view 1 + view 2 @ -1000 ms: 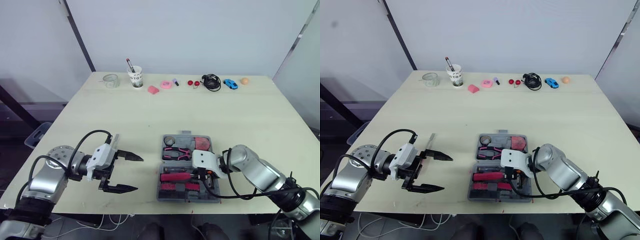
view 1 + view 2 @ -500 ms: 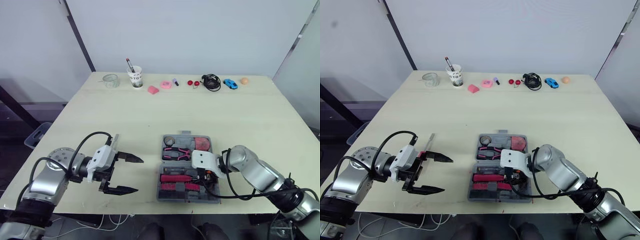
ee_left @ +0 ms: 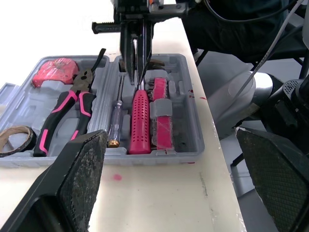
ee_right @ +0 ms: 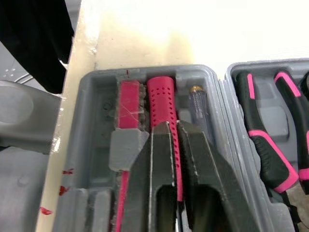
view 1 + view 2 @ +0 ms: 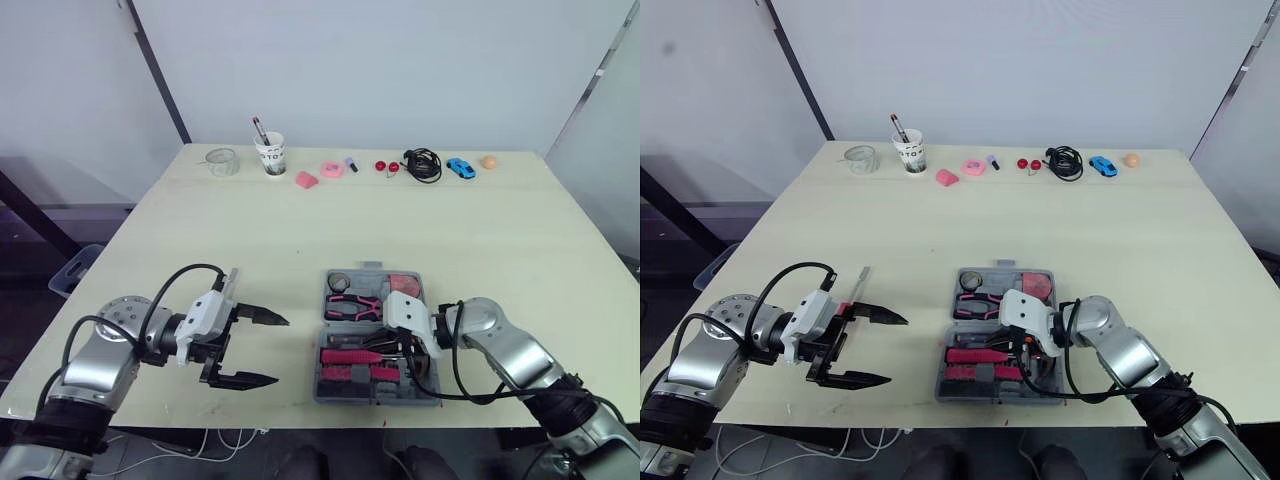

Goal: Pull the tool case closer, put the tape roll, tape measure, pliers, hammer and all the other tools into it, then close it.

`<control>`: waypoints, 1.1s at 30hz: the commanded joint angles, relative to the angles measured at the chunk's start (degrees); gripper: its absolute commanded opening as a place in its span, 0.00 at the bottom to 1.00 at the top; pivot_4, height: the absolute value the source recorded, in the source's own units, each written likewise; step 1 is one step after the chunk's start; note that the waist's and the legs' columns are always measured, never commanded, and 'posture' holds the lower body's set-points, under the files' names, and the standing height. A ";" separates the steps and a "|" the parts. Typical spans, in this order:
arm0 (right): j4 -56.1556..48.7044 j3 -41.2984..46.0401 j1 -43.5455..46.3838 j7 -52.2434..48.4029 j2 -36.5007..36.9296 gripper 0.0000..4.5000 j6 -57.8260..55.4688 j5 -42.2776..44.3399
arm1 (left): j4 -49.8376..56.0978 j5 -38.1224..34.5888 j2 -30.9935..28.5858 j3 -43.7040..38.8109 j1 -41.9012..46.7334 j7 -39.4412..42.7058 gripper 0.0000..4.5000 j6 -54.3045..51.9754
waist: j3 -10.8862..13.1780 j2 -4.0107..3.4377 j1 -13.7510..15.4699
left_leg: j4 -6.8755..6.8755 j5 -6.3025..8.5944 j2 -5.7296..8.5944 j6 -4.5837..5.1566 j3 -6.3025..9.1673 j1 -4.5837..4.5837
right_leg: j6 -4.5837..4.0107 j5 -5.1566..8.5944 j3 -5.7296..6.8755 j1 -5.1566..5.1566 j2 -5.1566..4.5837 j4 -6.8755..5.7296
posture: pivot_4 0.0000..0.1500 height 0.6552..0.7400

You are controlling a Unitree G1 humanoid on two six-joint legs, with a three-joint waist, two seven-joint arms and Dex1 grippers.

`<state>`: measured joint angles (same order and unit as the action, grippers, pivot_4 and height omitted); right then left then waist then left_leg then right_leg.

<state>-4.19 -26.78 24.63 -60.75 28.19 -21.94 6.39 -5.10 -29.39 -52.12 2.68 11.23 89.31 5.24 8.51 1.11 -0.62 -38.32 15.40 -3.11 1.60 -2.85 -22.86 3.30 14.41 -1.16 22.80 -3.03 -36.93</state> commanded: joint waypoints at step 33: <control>0.97 42.40 -30.55 9.12 2.46 0.08 17.82 17.56 | 3.55 -2.73 8.63 -23.83 -20.48 -26.59 1.00 -12.60 | -0.03 0.01 0.01 | 0.02 0.01 -0.03 -0.01 -0.01 0.15 | -0.01 0.00 -0.05 -0.11 -0.03 -0.02 | 1.00 1.00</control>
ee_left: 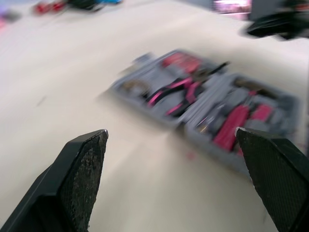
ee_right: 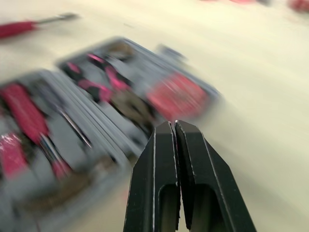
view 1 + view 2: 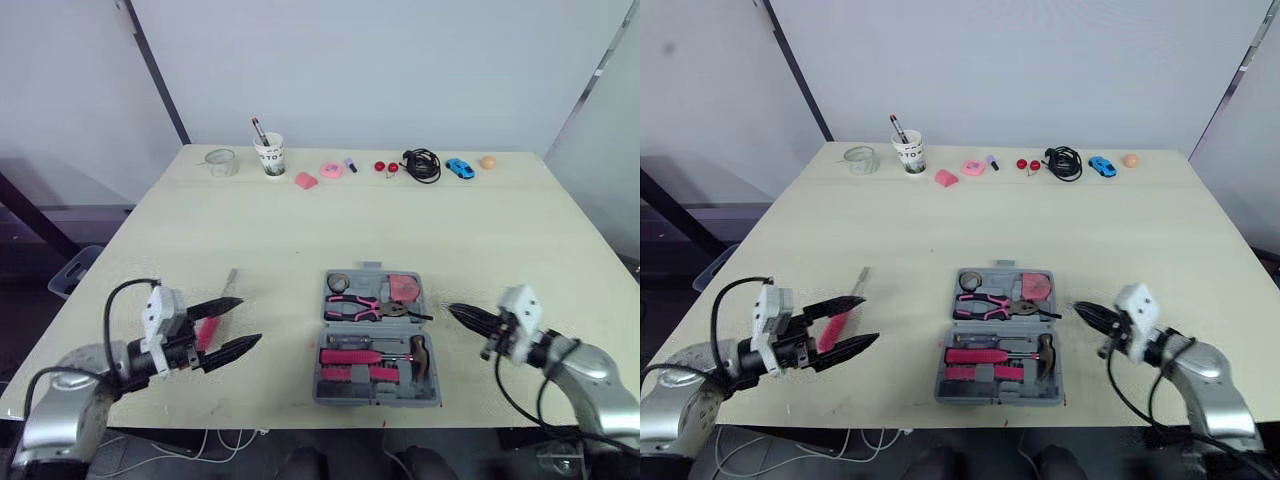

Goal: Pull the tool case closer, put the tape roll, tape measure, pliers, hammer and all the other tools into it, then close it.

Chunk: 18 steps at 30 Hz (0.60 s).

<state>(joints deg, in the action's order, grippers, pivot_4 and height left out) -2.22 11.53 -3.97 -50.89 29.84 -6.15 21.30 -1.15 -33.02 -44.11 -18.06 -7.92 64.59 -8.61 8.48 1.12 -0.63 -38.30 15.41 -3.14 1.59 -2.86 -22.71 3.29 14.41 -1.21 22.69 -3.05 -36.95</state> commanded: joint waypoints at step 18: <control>4.32 18.74 -20.26 0.70 -1.95 1.00 8.33 7.57 | -4.46 5.09 10.43 -10.71 -13.38 -14.06 1.00 7.23 | -0.17 0.11 0.00 | 0.01 0.01 -0.10 -0.02 0.08 0.09 | -0.23 0.12 -0.16 0.01 -0.12 0.04 | 1.00 1.00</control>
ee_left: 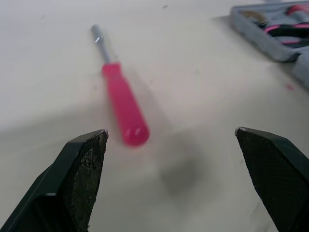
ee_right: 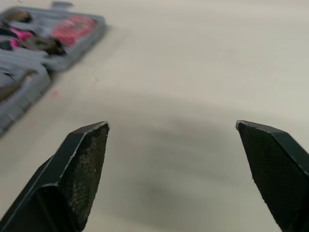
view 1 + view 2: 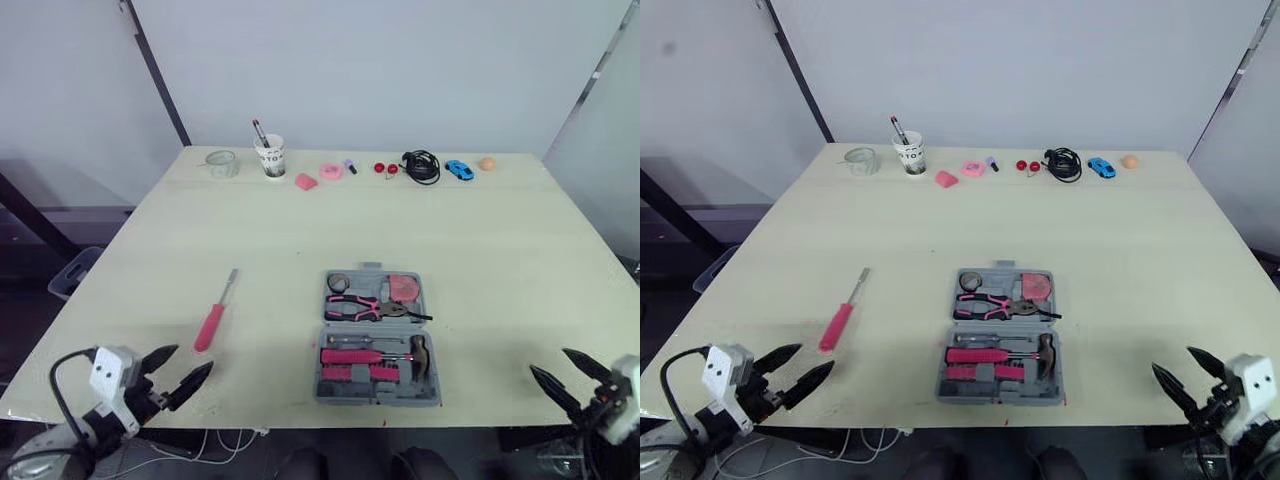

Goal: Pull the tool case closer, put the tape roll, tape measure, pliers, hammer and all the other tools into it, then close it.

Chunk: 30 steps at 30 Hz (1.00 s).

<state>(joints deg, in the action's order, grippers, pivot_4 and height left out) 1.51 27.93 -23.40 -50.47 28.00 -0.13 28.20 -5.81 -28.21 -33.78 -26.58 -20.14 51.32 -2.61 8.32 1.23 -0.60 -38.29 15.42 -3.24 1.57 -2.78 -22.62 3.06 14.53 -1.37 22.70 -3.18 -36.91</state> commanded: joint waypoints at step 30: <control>-21.42 -15.68 13.21 -15.97 10.28 1.00 -8.88 7.74 | -0.17 10.70 -0.58 9.19 23.35 -23.79 1.00 -20.98 | -0.11 0.10 0.25 | -0.03 -0.01 0.30 0.01 0.04 -0.03 | 0.26 -0.15 0.12 -0.03 -0.15 -0.02 | 1.00 1.00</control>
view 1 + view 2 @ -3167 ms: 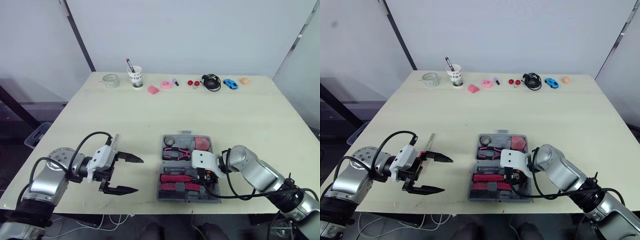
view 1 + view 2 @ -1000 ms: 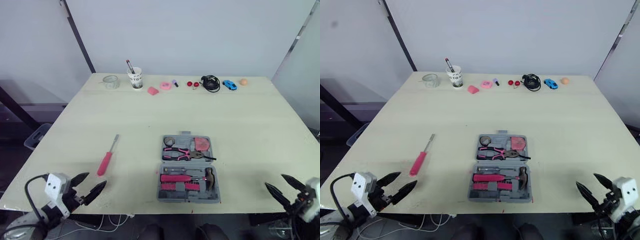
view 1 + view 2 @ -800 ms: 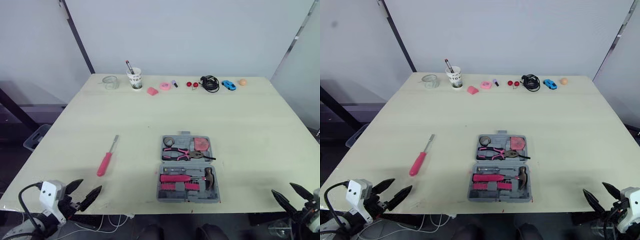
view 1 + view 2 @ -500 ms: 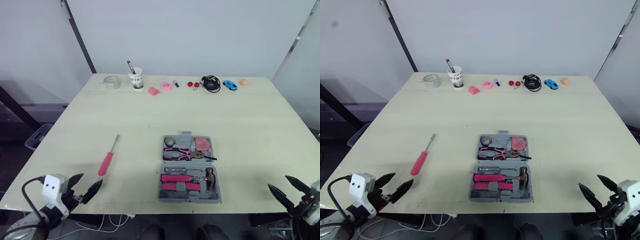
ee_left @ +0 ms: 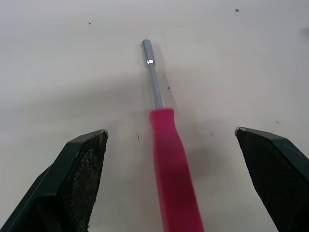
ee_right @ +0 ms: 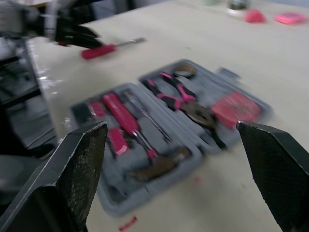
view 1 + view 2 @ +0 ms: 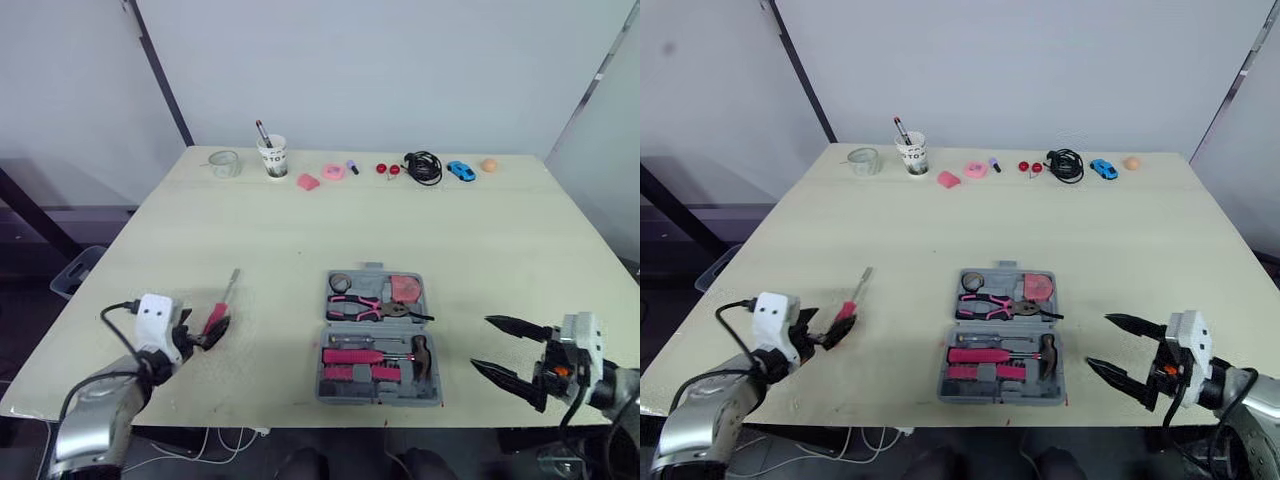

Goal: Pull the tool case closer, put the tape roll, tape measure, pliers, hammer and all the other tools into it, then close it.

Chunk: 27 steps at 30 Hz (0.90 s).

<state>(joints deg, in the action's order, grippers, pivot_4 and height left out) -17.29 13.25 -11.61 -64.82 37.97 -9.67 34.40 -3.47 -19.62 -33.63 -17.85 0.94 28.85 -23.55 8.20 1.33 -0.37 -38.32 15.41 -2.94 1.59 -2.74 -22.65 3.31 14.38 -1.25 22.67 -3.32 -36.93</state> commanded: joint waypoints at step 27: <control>-2.57 -6.88 6.49 0.22 -1.93 1.00 1.95 -2.31 | -12.40 6.01 2.59 4.45 10.40 -3.74 0.16 1.64 | 0.00 0.03 1.16 | -0.02 -0.01 -0.04 -0.01 -0.07 -0.06 | 0.01 -0.02 0.05 0.00 0.11 -0.02 | 1.00 1.00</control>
<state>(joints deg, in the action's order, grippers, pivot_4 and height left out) -18.63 5.65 -5.64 -64.60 35.79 -8.45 31.58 -15.60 -13.87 -31.11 -13.42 10.91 24.84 -22.64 8.20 1.35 0.78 -38.34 15.41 -2.98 1.58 -2.81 -22.71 3.32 14.36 -1.20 22.66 -3.21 -36.95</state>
